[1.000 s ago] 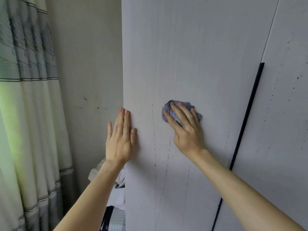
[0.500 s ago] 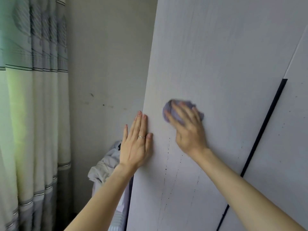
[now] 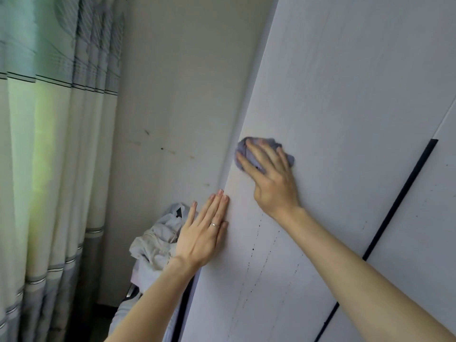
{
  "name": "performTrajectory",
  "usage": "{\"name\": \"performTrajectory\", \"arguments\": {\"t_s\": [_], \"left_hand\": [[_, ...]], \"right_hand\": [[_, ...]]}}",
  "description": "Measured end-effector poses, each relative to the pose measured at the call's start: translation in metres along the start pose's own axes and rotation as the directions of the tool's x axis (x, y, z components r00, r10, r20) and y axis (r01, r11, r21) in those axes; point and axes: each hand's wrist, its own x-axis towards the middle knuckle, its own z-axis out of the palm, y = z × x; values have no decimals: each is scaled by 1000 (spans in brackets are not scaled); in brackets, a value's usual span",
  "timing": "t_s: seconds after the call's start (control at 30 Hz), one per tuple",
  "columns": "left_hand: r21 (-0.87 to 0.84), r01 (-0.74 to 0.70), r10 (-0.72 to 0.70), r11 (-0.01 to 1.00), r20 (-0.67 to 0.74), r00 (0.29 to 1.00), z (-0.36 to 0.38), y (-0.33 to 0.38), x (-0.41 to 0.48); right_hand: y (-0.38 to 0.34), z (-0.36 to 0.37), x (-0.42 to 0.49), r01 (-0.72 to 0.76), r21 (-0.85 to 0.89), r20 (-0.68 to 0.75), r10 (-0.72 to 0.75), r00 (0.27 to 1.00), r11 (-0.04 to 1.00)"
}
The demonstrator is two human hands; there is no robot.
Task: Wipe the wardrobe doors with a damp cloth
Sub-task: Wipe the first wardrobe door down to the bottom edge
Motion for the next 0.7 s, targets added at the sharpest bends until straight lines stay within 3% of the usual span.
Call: {"name": "performTrajectory", "arguments": {"t_s": [0.1, 0.17, 0.23, 0.3, 0.37, 0.4, 0.47, 0.6, 0.7], "left_hand": [[50, -28, 27, 998, 19, 999, -3, -4, -6], [96, -45, 43, 994, 26, 999, -6, -5, -8], [129, -53, 49, 990, 33, 998, -10, -5, -8], [153, -65, 62, 986, 23, 998, -13, -3, -7], [172, -94, 90, 981, 29, 996, -15, 0, -6], [180, -114, 109, 977, 36, 993, -16, 1, -6], [200, -148, 141, 968, 49, 989, -20, 5, -2], [207, -168, 158, 964, 60, 986, -20, 14, 6], [235, -170, 163, 957, 48, 985, -19, 24, 21]], "right_hand": [[-9, -2, -47, 270, 24, 190, -269, 944, 963], [7, -10, -40, 377, 12, 232, -370, 900, 926], [29, -18, -20, 324, -56, 174, -310, 935, 944], [50, -26, -6, 57, -72, 41, -54, 998, 996], [53, -26, -16, -175, -36, -80, 172, 982, 984], [45, -22, -31, -215, -15, -104, 213, 972, 976], [21, -11, -80, -181, 6, -56, 181, 982, 984], [4, -12, -158, 95, 39, 205, -101, 974, 995], [41, -24, -135, 68, -3, 125, -67, 990, 998]]}}
